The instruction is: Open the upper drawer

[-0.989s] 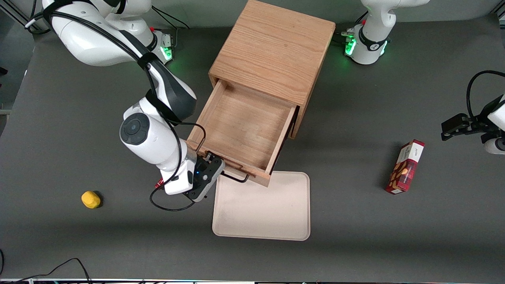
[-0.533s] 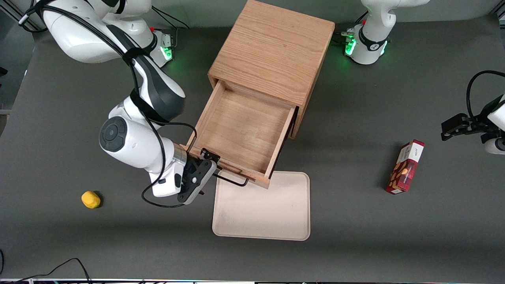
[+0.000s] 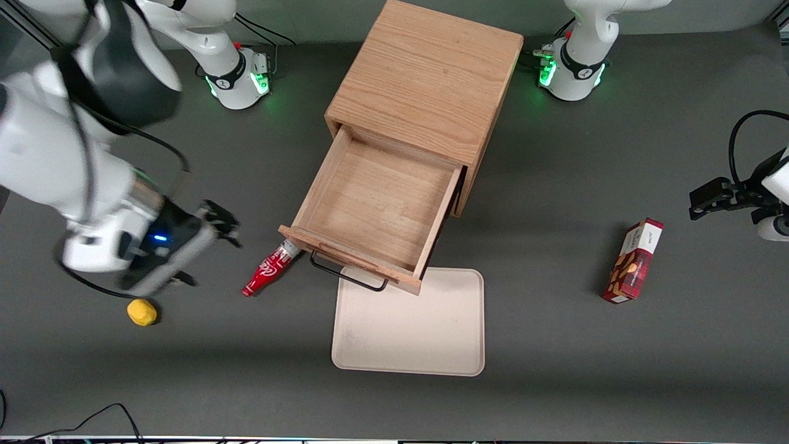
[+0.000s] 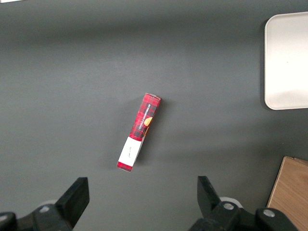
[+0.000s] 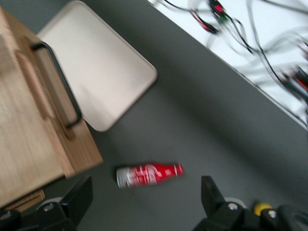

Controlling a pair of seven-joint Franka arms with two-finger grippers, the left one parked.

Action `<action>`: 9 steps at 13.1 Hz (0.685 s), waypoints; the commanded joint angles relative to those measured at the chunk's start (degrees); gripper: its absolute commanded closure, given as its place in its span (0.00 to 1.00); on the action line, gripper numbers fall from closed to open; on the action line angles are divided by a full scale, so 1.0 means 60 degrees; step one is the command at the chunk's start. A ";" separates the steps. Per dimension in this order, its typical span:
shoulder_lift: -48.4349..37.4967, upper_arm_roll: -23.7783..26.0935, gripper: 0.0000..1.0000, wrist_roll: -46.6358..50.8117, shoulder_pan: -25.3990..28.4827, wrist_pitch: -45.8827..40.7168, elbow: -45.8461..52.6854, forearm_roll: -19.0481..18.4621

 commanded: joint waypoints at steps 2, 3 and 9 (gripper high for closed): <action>-0.2339 -0.0175 0.00 0.3784 -0.0790 -0.1022 -0.2690 0.0428; -0.2720 -0.0175 0.00 0.4273 -0.1110 -0.1273 -0.3143 0.0399; -0.3325 -0.0189 0.00 0.4161 -0.2036 -0.1423 -0.3646 0.0355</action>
